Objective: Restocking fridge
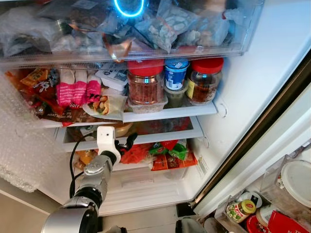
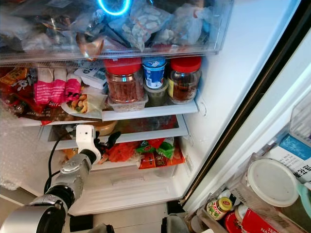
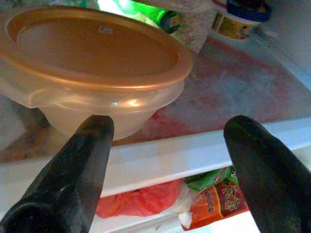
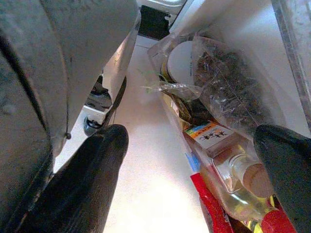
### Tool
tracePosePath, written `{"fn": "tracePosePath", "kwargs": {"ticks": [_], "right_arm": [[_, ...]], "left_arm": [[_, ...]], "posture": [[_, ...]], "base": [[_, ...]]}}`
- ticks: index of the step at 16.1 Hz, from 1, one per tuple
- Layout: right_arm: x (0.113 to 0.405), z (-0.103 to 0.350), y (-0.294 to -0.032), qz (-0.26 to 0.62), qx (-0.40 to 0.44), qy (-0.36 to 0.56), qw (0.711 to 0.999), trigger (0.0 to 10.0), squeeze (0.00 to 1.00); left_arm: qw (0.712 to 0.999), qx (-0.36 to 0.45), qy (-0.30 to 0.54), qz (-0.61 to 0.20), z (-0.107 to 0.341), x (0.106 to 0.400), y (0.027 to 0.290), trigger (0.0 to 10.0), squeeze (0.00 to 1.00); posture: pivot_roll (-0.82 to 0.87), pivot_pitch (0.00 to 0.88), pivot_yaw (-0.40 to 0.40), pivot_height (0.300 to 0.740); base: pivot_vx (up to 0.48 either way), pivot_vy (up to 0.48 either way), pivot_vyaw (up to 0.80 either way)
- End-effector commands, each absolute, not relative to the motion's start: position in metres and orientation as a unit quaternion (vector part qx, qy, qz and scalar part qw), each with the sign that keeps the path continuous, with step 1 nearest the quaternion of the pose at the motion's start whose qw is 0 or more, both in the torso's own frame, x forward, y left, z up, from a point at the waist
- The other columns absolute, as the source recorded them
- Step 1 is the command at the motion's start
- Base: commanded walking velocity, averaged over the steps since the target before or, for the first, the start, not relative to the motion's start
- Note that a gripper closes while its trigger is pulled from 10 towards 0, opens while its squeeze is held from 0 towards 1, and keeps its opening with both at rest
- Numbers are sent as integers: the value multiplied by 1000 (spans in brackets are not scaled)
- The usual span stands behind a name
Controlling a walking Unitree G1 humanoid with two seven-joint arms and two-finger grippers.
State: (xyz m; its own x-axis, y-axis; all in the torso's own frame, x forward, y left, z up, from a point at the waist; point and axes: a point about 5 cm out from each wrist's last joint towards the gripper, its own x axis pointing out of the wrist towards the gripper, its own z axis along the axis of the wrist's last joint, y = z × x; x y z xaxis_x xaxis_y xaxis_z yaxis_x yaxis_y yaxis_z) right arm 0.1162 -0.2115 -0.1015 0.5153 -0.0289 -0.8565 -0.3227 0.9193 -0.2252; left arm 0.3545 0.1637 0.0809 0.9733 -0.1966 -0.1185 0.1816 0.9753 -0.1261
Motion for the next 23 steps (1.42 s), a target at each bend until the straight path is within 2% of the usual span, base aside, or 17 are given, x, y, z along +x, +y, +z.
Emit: {"fn": "tracePosePath", "kwargs": {"ticks": [1, 10, 14, 16, 19, 23], "right_arm": [[104, -106, -211, 96, -184, 504, 839, 10000, 0], [108, -107, -197, 111, -179, 502, 839, 10000, 0], [107, -109, -186, 112, -170, 502, 841, 10000, 0], [106, -110, -183, 110, -166, 504, 840, 10000, 0], [107, -109, -189, 103, -166, 508, 839, 10000, 0], [110, -107, -198, 90, -163, 509, 840, 10000, 0]], "left_arm": [[992, -45, 65, -101, 81, 355, 164, 10000, 0], [988, -33, 30, -146, 64, 329, 157, 10000, 0], [993, -44, 3, -108, 60, 313, 165, 10000, 0], [998, -16, -9, -59, 55, 294, 180, 10000, 0], [999, 39, 5, -34, 44, 267, 198, 10000, 0], [998, 46, 13, -46, 43, 261, 192, 10000, 0]], "posture": [[-271, 103, -26, 657], [-199, 88, -1, 657], [-186, 61, 34, 657], [-185, 43, 40, 657], [-167, 23, 47, 657], [-166, 16, 64, 657]], "base": [[0, 0, 0], [0, 0, 0], [0, 0, 0], [0, 0, 0], [0, 0, 0], [-128, 0, 0]]}}
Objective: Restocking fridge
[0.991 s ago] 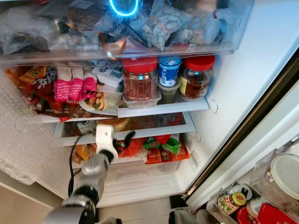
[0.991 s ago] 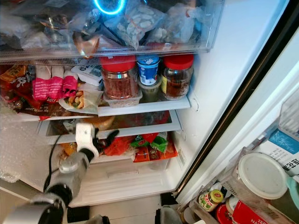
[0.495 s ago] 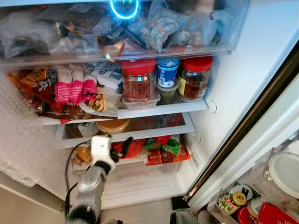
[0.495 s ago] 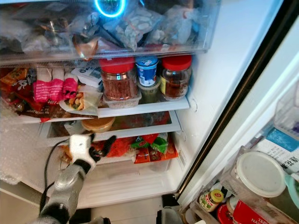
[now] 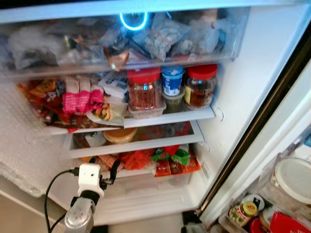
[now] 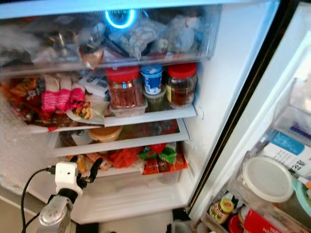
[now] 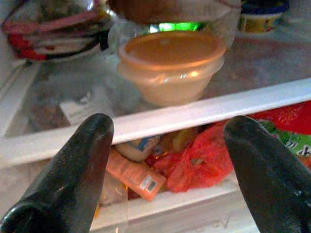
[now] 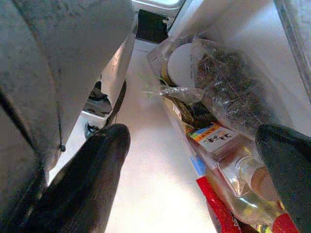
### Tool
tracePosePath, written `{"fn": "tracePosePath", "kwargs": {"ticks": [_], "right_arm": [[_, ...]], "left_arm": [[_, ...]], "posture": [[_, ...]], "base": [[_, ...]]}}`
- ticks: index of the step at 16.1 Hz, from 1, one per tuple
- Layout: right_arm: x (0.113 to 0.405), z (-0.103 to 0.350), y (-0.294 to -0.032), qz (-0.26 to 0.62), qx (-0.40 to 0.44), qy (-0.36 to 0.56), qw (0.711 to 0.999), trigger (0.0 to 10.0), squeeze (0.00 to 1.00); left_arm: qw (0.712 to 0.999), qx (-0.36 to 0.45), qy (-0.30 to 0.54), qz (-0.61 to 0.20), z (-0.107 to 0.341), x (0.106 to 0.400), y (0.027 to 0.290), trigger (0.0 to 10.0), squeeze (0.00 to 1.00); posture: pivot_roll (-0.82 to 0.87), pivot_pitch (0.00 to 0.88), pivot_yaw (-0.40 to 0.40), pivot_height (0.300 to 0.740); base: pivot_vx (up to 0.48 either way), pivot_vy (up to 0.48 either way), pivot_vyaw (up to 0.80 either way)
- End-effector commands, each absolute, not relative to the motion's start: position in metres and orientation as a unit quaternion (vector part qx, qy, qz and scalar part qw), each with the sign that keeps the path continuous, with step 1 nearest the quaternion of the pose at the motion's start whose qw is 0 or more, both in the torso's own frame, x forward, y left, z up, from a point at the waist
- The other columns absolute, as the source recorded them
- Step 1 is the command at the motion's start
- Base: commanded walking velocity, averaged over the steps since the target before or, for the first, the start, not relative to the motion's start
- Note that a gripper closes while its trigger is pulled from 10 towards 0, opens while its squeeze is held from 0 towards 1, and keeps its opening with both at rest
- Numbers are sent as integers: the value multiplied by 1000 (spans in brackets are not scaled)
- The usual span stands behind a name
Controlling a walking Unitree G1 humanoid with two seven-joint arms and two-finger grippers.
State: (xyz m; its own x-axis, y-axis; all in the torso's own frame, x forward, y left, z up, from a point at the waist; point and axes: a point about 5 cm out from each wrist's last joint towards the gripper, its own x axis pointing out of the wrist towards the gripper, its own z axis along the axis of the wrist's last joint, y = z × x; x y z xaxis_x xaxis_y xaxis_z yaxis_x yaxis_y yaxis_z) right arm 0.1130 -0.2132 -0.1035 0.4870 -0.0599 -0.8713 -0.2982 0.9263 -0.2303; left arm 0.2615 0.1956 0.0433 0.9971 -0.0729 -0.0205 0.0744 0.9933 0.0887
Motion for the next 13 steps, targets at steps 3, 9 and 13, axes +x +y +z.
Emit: {"fn": "tracePosePath", "kwargs": {"ticks": [3, 9, 13], "right_arm": [[112, -108, -194, 90, -158, 508, 842, 10000, 0], [104, -111, -185, 96, -151, 520, 835, 10000, 0], [103, -111, -183, 96, -148, 520, 836, 10000, 0]], "left_arm": [[998, 49, 9, -49, 49, 271, 188, 10000, 0], [999, 16, 30, -24, 45, 266, 194, 10000, 0], [999, 17, 39, -24, 42, 265, 194, 10000, 0]], "posture": [[-169, 37, 71, 657], [-160, 70, 77, 657], [-168, 87, 77, 657]], "base": [[-274, 0, 0], [-282, 0, 0], [-280, 0, 0]]}}
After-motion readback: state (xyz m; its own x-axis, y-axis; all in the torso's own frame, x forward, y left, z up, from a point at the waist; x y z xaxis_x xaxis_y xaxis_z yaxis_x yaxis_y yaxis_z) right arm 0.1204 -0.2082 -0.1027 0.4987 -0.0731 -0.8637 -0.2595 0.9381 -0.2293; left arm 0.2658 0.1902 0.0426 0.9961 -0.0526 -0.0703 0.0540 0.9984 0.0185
